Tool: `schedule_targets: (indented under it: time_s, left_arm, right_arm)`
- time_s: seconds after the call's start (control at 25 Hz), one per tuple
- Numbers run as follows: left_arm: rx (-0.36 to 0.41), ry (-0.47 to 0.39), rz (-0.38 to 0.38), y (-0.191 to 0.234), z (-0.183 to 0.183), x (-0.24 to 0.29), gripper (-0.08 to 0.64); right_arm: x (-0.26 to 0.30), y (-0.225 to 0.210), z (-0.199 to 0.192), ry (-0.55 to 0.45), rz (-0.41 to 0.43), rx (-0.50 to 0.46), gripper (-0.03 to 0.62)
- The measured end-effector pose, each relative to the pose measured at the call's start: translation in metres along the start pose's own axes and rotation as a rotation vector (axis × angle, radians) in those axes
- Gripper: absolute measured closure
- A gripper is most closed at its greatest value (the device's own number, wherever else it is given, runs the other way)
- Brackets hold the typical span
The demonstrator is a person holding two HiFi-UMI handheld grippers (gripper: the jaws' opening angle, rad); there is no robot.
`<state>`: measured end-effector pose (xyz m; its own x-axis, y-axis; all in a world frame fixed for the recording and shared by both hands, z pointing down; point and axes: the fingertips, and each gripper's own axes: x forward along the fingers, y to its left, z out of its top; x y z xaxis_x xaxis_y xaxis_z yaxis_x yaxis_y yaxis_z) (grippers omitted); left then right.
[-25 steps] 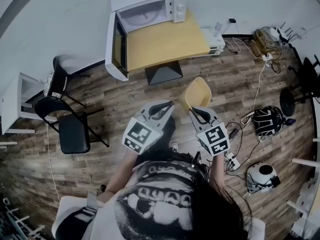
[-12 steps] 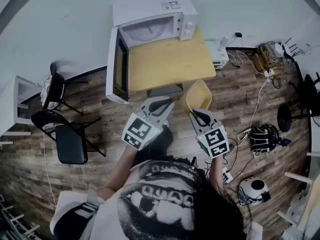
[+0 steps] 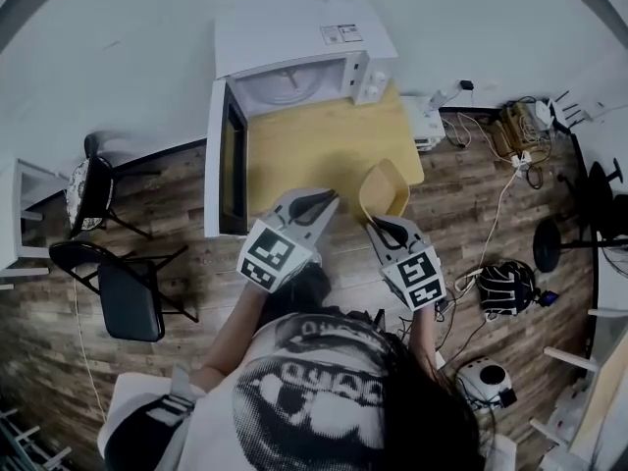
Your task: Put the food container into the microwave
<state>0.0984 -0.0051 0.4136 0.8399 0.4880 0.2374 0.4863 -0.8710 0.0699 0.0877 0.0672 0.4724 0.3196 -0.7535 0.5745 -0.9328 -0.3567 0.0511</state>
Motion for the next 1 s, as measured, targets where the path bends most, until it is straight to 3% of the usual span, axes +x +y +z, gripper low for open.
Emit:
schedule_targets:
  time_s: [0.56, 0.8, 1.0]
  left_arm:
    - [-0.043, 0.006, 0.044, 0.056, -0.002, 0.009, 0.545]
    - [-0.073, 0.008, 0.111, 0.065, -0.010, -0.001, 0.545]
    - [-0.112, 0.012, 0.216, 0.080, -0.019, -0.008, 0.545]
  right_arm:
    - [0.051, -0.022, 0.022, 0.033, 0.052, -0.032, 0.566]
    - [0.070, -0.015, 0.026, 0.043, 0.134, -0.079, 0.566]
    - [0.092, -0.018, 0.034, 0.045, 0.236, -0.138, 0.566]
